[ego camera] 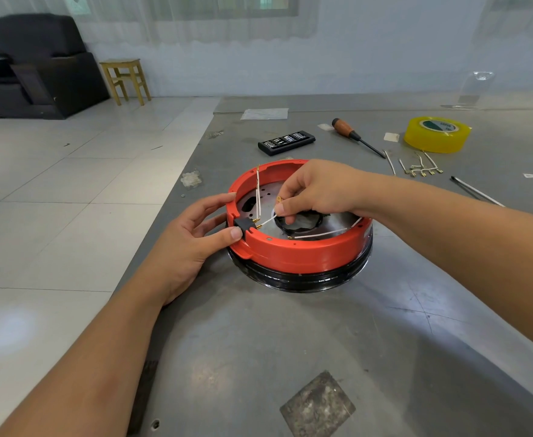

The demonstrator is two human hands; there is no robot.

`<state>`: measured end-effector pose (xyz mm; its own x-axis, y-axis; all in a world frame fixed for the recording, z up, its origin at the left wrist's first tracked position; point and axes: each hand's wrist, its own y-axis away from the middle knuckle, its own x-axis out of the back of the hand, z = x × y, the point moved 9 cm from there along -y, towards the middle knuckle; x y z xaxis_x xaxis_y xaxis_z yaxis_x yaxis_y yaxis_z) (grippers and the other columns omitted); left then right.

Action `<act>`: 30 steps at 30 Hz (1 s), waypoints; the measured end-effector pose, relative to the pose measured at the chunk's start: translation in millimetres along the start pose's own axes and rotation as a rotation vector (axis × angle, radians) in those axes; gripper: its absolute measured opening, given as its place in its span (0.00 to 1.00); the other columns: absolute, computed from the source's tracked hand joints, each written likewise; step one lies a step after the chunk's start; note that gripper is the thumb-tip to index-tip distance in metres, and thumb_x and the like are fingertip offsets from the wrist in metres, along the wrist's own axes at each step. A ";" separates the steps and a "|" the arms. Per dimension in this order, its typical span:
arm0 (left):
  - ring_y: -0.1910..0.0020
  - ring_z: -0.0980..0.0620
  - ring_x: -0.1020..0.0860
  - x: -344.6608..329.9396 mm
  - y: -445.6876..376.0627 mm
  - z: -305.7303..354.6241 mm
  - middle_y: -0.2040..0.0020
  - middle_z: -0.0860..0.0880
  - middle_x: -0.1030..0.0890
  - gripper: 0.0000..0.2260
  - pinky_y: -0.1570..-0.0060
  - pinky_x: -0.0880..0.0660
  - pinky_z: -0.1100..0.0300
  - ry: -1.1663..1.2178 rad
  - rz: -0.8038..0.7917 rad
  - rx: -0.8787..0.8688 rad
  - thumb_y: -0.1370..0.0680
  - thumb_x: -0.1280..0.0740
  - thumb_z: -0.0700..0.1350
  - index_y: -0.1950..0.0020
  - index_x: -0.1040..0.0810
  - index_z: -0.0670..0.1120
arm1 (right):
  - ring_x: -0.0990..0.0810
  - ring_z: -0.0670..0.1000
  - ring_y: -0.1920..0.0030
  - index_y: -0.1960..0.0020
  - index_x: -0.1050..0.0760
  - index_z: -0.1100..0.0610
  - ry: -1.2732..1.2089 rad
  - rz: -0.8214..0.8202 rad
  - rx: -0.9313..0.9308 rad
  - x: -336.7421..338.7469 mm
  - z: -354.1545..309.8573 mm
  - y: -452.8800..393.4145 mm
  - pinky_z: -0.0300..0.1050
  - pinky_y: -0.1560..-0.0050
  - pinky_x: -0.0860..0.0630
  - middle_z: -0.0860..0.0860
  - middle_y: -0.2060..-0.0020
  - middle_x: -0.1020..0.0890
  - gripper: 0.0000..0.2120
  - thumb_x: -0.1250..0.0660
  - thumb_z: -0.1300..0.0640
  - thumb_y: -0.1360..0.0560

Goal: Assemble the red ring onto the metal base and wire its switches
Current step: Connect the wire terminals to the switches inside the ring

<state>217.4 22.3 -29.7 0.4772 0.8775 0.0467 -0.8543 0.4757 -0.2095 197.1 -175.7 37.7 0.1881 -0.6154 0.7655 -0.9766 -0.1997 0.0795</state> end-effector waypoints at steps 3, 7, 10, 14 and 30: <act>0.28 0.51 0.23 -0.1 0.0 0.0 0.29 0.58 0.21 0.30 0.28 0.26 0.43 0.004 -0.002 -0.001 0.32 0.19 0.52 0.31 0.20 0.58 | 0.21 0.41 0.63 0.56 0.14 0.53 -0.018 0.022 0.003 0.5 0.8 0.6 0.37 0.55 0.26 0.44 0.62 0.13 0.07 0.26 0.50 0.24; 0.28 0.51 0.23 1.4 -0.3 -0.9 0.28 0.59 0.21 0.31 0.28 0.26 0.43 -0.010 0.000 0.007 0.33 0.18 0.53 0.30 0.20 0.59 | 0.17 0.39 0.59 0.54 0.14 0.52 -0.001 0.072 0.050 5.9 -3.8 2.3 0.34 0.53 0.24 0.40 0.62 0.13 0.05 0.27 0.52 0.23; 0.28 0.51 0.23 1.6 -0.1 -1.0 0.28 0.59 0.21 0.31 0.28 0.26 0.43 -0.011 0.001 0.006 0.33 0.18 0.53 0.31 0.20 0.59 | 0.15 0.46 0.51 0.50 0.16 0.52 -0.027 0.065 0.024 10.1 -0.2 4.5 0.42 0.48 0.21 0.42 0.59 0.12 0.03 0.28 0.54 0.22; 0.29 0.52 0.23 0.9 0.2 -0.3 0.29 0.59 0.21 0.30 0.29 0.25 0.44 -0.008 0.006 0.005 0.32 0.19 0.52 0.31 0.20 0.59 | 0.15 0.42 0.54 0.51 0.16 0.53 -0.020 0.073 0.023 10.6 -1.2 6.9 0.40 0.46 0.22 0.42 0.60 0.12 0.02 0.27 0.55 0.23; 0.29 0.53 0.23 1.3 -0.7 -0.9 0.29 0.59 0.21 0.29 0.30 0.25 0.47 -0.006 -0.001 -0.016 0.32 0.19 0.51 0.30 0.20 0.58 | 0.16 0.49 0.60 0.61 0.17 0.47 0.134 0.223 -0.026 3.8 2.1 11.1 0.49 0.52 0.18 0.34 0.70 0.17 0.09 0.27 0.51 0.22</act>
<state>218.8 23.0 -30.4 0.4767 0.8775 0.0524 -0.8504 0.4755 -0.2255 187.2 -181.9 40.1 -0.0461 -0.5348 0.8437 -0.9951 -0.0496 -0.0859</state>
